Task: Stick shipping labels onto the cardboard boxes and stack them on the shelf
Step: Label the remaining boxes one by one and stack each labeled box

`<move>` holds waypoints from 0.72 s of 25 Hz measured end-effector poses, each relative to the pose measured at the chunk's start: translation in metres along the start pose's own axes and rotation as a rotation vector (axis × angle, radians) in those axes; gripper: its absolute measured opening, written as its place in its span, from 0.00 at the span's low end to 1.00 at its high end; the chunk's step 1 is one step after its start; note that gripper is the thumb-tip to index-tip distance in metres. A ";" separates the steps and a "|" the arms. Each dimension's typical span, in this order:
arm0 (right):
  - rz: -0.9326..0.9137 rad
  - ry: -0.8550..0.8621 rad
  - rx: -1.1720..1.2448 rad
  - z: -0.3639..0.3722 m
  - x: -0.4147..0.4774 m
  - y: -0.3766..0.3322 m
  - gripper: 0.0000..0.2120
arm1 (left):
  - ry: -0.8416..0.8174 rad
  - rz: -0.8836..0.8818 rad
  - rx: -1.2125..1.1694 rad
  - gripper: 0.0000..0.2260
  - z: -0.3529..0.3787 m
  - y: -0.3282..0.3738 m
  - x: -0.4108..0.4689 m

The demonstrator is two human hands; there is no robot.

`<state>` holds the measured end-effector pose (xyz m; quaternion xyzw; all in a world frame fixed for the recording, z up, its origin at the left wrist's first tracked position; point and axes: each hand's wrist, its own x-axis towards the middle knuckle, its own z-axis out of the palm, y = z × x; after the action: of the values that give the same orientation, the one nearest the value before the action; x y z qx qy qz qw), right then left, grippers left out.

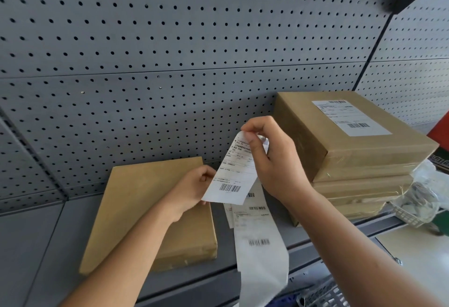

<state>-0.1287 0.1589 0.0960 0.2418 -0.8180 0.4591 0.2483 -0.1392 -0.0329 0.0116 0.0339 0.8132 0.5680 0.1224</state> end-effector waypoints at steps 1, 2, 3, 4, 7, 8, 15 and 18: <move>0.018 -0.027 -0.011 0.004 0.000 0.004 0.05 | 0.013 -0.025 -0.135 0.11 -0.007 -0.002 -0.003; 0.031 -0.057 -0.024 0.008 -0.001 0.008 0.05 | 0.018 -0.034 -0.261 0.17 -0.014 -0.005 -0.007; 0.043 -0.089 -0.032 0.013 -0.001 0.011 0.05 | 0.024 -0.021 -0.358 0.21 -0.021 -0.006 -0.011; 0.057 -0.123 -0.034 0.018 -0.002 0.013 0.04 | 0.022 0.016 -0.411 0.24 -0.028 -0.009 -0.016; 0.075 -0.211 -0.044 0.037 -0.002 0.013 0.04 | 0.016 0.110 -0.336 0.27 -0.037 -0.012 -0.032; 0.066 -0.231 -0.052 0.043 -0.001 0.012 0.04 | 0.038 0.116 -0.268 0.24 -0.038 -0.013 -0.036; -0.070 -0.305 -0.095 0.077 0.010 -0.002 0.15 | 0.318 0.077 -0.275 0.04 -0.053 -0.010 -0.059; -0.001 -0.266 -0.054 0.089 0.013 -0.003 0.20 | 0.409 0.023 -0.295 0.05 -0.066 -0.018 -0.068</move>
<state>-0.1535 0.0777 0.0659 0.2943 -0.8556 0.4006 0.1441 -0.0876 -0.1122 0.0274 -0.0906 0.7289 0.6769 -0.0477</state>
